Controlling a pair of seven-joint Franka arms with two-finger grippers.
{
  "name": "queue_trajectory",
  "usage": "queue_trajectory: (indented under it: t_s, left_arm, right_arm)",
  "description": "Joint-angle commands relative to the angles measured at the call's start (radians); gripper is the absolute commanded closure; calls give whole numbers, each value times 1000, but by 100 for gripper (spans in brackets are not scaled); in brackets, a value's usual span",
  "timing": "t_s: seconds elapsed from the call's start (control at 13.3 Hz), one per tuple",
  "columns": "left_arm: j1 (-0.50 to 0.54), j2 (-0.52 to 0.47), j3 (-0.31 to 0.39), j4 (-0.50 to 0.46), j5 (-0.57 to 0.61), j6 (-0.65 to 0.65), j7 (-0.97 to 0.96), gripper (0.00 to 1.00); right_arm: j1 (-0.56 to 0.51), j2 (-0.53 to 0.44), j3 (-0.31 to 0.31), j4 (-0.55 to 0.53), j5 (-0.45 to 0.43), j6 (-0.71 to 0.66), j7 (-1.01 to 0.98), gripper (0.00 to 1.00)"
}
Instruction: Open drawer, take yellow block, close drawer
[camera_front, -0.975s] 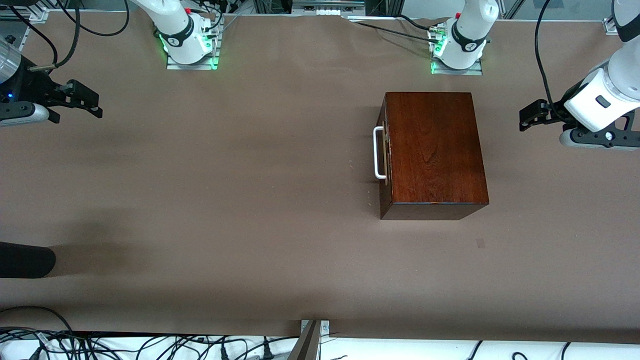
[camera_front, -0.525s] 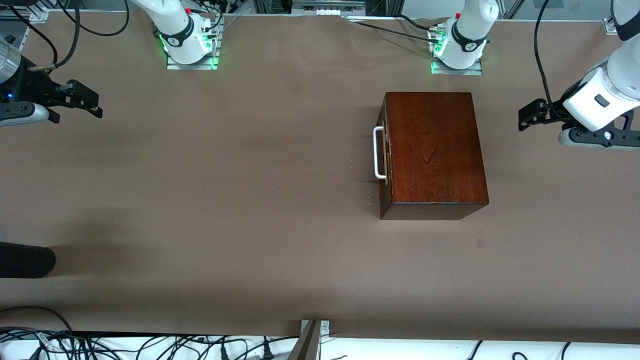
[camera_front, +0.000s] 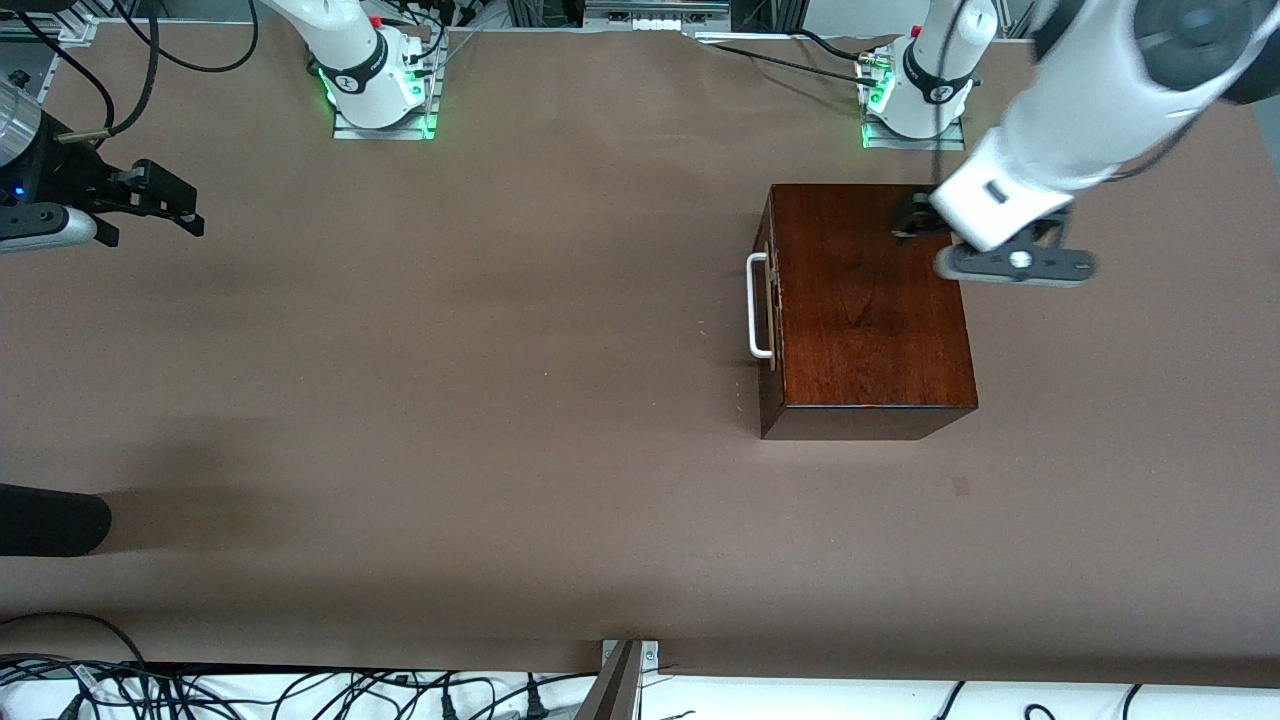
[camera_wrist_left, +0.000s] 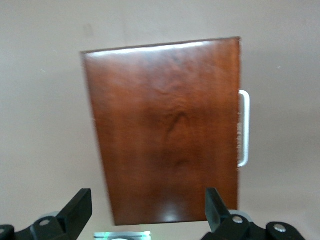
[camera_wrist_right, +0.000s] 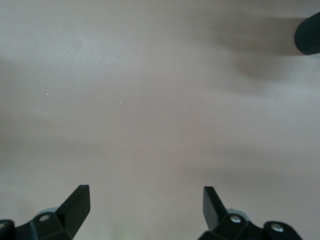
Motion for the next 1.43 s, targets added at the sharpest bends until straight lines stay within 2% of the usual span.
queue_trajectory:
  t_s: [0.0, 0.22, 0.6, 0.82, 1.05, 1.2, 1.35]
  left_arm:
    - [-101, 108, 7, 81, 25, -22, -141, 0]
    - [-183, 177, 7, 100, 41, 42, -289, 0]
    - [-365, 315, 5, 94, 217, 172, -569, 0]
    - [-391, 370, 7, 86, 236, 216, -598, 0]
    - [-413, 410, 5, 85, 304, 224, -626, 0]
    - [-414, 415, 5, 48, 309, 231, -640, 0]
    - [-411, 413, 5, -1, 334, 308, -641, 0]
  right_arm:
    - [-3, 4, -1, 19, 17, -16, -4, 0]
    - [-3, 4, -1, 19, 17, -16, -4, 0]
    - [-3, 4, -1, 19, 17, -16, -4, 0]
    - [-5, 6, -1, 19, 18, -16, -4, 0]
    - [-5, 6, -1, 19, 18, -16, -4, 0]
    - [-3, 4, -1, 19, 18, -16, -4, 0]
    - [-5, 6, -1, 19, 18, -15, -4, 0]
